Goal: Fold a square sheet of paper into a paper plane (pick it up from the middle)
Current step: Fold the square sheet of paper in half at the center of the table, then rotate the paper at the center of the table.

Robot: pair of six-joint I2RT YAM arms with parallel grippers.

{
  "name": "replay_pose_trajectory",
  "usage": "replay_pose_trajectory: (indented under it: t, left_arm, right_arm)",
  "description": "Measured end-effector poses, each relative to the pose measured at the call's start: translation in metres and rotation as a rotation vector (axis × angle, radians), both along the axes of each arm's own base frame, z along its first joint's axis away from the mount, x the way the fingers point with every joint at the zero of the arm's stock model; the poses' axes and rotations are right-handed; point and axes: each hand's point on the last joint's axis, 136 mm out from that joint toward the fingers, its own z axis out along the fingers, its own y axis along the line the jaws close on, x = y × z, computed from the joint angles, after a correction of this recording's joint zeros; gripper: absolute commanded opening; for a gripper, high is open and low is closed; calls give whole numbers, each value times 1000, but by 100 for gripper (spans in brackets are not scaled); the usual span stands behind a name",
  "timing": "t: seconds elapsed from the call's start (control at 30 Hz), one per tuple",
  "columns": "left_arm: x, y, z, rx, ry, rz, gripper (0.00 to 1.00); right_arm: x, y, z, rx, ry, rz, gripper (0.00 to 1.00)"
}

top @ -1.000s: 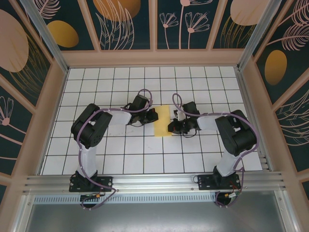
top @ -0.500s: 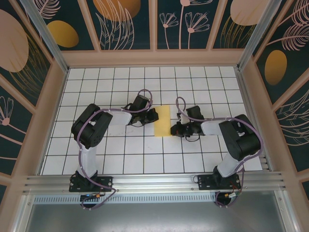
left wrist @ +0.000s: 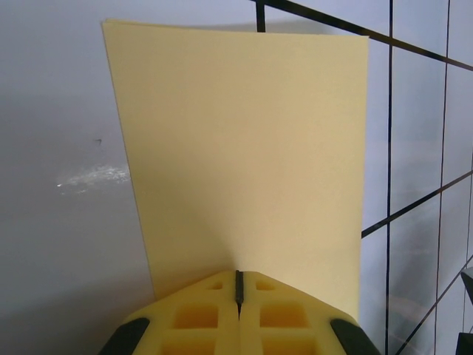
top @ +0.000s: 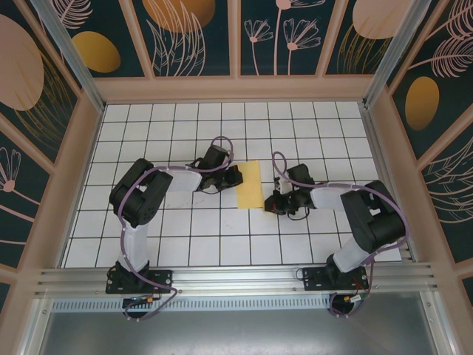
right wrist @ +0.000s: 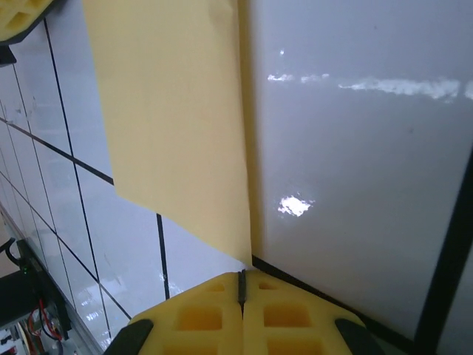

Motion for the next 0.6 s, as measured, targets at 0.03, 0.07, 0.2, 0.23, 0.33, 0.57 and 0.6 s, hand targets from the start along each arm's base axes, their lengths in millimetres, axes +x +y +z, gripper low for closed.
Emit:
replay_pose_trajectory:
  t: [0.03,0.07,0.2,0.23,0.33,0.57,0.6]
  left_arm:
    - [1,0,1,5,-2,0,0]
    - [3,1,2,17,-7,2,0]
    - [14,-1,14,42,-37,5,7]
    - [18,-2,22,40,-56,6,9]
    - [24,-2,53,24,-121,17,15]
    - [25,28,119,11,-261,130,36]
    - [23,36,121,17,-264,152,39]
  right_arm:
    - [1,0,3,1,-2,-7,0]
    - [3,1,8,6,-13,-13,1]
    - [29,5,40,12,-116,-56,5]
    - [38,6,48,9,-149,-70,7]
    - [58,10,64,-8,-214,-98,8]
    - [73,34,41,-94,-198,-76,5]
    - [70,36,33,-110,-180,-72,5]
